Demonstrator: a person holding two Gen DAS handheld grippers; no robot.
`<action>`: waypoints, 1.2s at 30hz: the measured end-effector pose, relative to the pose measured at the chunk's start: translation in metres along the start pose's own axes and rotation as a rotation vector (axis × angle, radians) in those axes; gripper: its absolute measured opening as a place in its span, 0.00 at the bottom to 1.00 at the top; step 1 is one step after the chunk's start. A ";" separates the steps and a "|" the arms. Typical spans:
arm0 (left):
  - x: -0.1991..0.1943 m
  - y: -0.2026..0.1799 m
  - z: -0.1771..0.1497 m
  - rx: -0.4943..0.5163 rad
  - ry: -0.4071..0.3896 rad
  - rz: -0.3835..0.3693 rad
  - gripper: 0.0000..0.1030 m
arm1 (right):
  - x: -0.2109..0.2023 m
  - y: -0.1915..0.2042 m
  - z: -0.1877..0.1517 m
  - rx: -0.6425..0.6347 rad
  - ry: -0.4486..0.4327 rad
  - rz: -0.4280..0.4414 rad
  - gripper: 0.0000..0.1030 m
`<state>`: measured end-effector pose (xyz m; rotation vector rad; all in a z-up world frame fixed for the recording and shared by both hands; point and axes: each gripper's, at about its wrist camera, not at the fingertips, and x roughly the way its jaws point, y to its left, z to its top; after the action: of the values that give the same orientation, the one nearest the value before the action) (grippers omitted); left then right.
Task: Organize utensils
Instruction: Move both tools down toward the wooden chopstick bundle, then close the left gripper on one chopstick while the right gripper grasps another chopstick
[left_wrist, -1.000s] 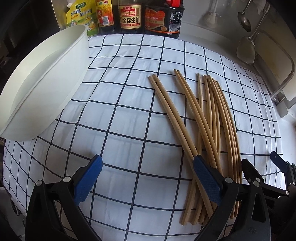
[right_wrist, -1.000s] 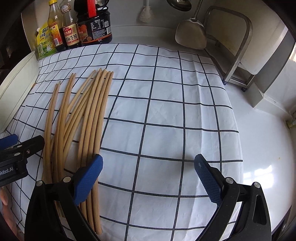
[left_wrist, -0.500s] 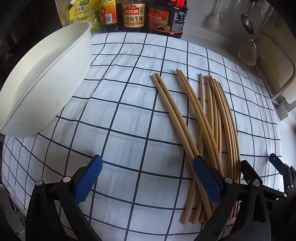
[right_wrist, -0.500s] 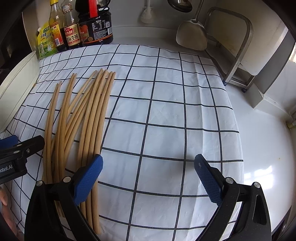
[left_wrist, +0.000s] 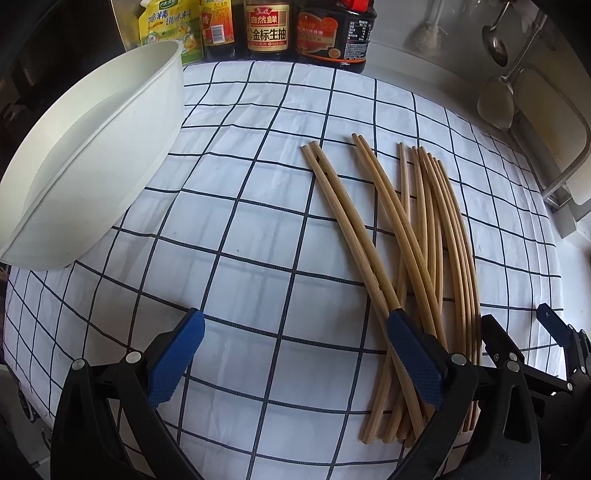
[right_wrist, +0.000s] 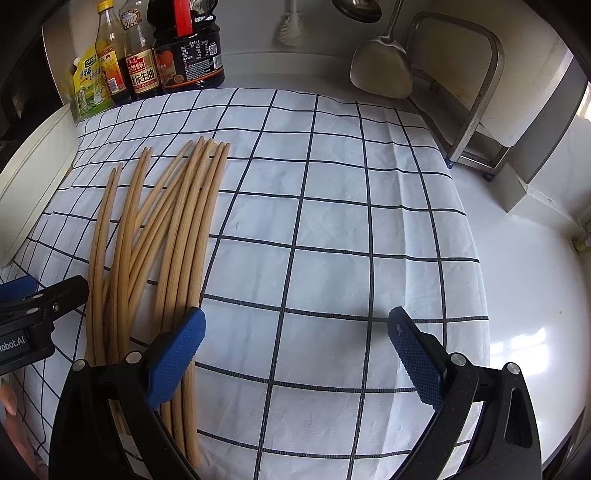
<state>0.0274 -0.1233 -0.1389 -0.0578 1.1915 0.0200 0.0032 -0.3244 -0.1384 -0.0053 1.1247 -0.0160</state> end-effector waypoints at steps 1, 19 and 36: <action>0.000 0.000 0.000 -0.008 0.004 -0.005 0.95 | 0.000 0.000 0.000 0.000 -0.001 0.000 0.92; 0.007 0.014 -0.004 0.013 0.021 0.044 0.94 | -0.004 0.001 0.002 0.002 -0.023 0.005 0.92; 0.002 0.043 -0.003 0.044 0.002 0.100 0.95 | 0.002 0.015 0.006 -0.053 -0.019 -0.018 0.91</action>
<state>0.0235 -0.0807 -0.1430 0.0407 1.1952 0.0817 0.0096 -0.3091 -0.1375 -0.0632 1.1059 -0.0024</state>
